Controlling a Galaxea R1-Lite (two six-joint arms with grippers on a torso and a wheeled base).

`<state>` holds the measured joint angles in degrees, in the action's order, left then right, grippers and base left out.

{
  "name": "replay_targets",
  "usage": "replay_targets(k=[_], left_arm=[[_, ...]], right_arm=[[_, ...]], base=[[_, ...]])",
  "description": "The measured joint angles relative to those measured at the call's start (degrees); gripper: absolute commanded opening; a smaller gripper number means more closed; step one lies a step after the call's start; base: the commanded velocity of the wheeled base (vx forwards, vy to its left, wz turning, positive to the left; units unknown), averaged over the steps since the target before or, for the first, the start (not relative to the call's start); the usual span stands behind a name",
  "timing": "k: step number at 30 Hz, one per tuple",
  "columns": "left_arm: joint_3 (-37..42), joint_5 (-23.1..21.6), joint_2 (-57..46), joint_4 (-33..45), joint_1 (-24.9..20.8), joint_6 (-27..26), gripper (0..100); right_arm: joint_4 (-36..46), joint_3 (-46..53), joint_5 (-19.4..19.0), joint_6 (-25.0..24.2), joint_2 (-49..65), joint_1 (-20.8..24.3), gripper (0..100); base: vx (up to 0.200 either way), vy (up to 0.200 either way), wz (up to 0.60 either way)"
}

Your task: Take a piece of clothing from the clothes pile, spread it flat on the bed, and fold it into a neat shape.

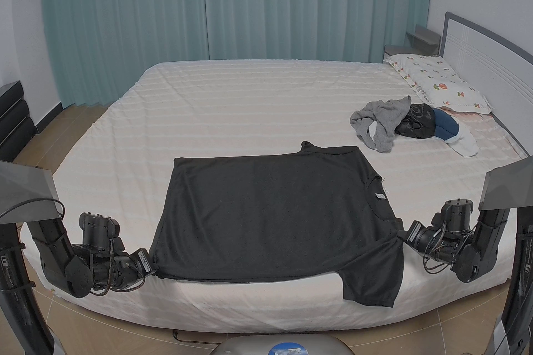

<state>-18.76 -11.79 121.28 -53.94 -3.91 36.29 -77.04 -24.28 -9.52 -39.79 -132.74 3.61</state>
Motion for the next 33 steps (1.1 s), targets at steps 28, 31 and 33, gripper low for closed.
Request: replay_targets(k=[28, 31, 33], left_arm=[[0.1, 0.1, -0.1, 0.0, 0.0, 1.3, 0], [0.1, 0.2, -0.2, 0.0, 0.0, 1.4, 0], [0.0, 0.2, -0.1, 0.0, 0.0, 1.5, 0]], right_arm=[[-11.9, 16.8, -12.2, 7.3, 1.1, -3.0, 100], [-12.0, 18.9, -13.6, 10.5, 0.3, -3.2, 100], [-12.0, 19.4, -13.8, 11.0, -0.6, -2.8, 100]], base=[[0.000, 0.000, 0.00], [0.000, 0.000, 0.00], [0.000, 0.000, 0.00]])
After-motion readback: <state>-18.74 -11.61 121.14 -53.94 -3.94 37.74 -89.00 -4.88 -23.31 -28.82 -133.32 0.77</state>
